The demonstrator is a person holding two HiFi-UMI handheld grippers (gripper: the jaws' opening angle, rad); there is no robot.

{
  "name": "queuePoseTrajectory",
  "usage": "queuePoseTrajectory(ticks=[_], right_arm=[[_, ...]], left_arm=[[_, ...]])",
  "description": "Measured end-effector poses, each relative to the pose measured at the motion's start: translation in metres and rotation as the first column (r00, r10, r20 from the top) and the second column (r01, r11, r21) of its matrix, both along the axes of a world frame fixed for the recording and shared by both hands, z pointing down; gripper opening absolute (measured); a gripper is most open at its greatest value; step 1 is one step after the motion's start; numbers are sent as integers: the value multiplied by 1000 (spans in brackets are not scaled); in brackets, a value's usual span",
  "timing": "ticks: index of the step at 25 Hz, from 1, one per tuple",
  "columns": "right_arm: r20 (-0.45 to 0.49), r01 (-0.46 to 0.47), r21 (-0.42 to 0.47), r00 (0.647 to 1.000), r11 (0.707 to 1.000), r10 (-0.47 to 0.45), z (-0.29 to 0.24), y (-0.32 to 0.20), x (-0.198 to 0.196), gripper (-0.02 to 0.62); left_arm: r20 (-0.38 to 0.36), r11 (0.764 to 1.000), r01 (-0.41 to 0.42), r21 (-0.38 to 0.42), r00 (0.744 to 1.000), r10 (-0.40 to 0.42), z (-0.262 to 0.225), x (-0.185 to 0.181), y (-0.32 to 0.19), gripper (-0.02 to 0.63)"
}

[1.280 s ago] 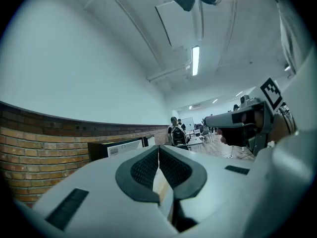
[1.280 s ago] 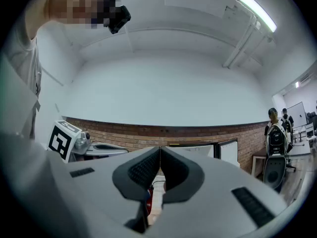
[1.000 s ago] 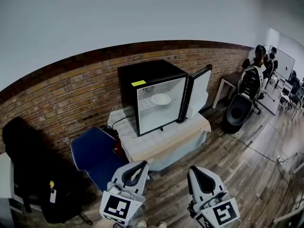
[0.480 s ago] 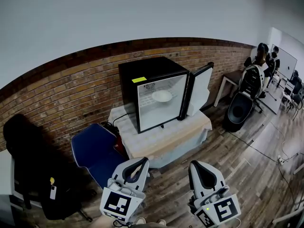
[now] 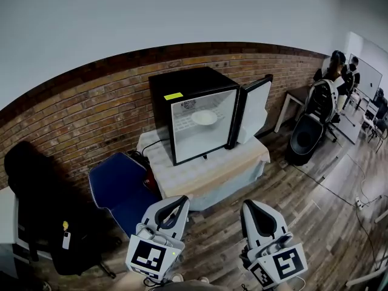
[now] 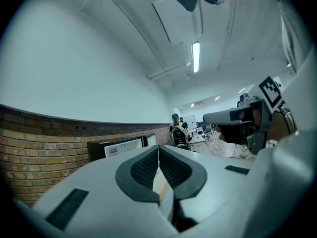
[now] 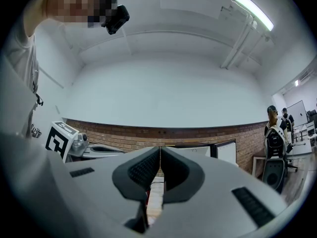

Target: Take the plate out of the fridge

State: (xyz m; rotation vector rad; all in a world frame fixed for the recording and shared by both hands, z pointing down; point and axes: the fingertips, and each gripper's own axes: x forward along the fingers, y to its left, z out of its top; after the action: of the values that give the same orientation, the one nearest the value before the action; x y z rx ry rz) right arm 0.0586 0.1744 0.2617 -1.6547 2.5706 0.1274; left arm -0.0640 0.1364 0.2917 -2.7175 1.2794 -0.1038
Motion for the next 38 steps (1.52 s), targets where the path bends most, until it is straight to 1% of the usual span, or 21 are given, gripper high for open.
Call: queuePoseTrajectory(ticks=[9, 14, 20, 28, 38], right_arm=[[-3, 28, -9, 1000, 1000, -28, 13, 4, 23, 30], [1, 36, -23, 999, 999, -36, 21, 4, 29, 29], [11, 39, -28, 999, 999, -39, 25, -4, 34, 29], [4, 52, -32, 999, 998, -52, 29, -34, 28, 30], [-6, 43, -45, 999, 998, -43, 38, -92, 23, 31]], left_arm=[[6, 1000, 23, 1, 1000, -23, 8, 26, 5, 18], [10, 999, 37, 5, 999, -37, 12, 28, 4, 18], [18, 999, 47, -9, 999, -47, 19, 31, -2, 19], [18, 999, 43, -16, 999, -43, 27, 30, -27, 18], [20, 1000, 18, -25, 1000, -17, 35, 30, -82, 18]])
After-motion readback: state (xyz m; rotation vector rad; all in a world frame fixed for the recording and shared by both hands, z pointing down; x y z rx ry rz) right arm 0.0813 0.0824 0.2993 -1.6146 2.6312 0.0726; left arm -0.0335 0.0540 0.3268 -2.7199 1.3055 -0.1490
